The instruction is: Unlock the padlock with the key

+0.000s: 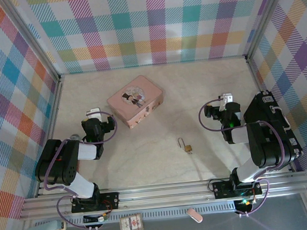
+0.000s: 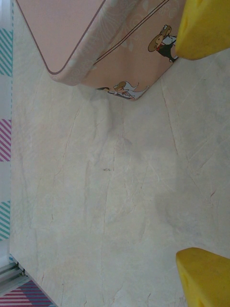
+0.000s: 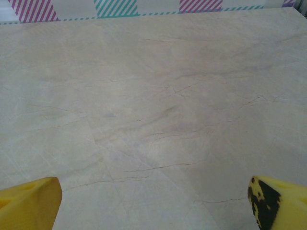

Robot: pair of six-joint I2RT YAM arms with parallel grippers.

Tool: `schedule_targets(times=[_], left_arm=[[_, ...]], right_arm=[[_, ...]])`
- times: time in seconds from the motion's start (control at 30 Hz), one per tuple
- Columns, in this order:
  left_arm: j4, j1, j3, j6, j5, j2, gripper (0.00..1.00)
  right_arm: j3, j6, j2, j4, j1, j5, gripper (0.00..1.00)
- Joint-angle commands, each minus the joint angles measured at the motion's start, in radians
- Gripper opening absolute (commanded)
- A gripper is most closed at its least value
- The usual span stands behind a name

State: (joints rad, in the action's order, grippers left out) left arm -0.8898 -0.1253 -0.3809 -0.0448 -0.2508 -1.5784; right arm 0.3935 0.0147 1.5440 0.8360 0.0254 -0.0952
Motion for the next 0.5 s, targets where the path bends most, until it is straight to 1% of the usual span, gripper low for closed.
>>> schedule_targets(times=[0.0,0.47], left_arm=[[-0.012,0.006,-0.012,0.007,0.010,-0.002,1.00],[-0.012,0.006,-0.012,0.007,0.010,-0.002,1.00]], right_arm=[[0.011,0.010,-0.010,0.005,0.000,0.015,0.99],[0.012,0.010,-0.010,0.004,-0.001,0.016,0.99]])
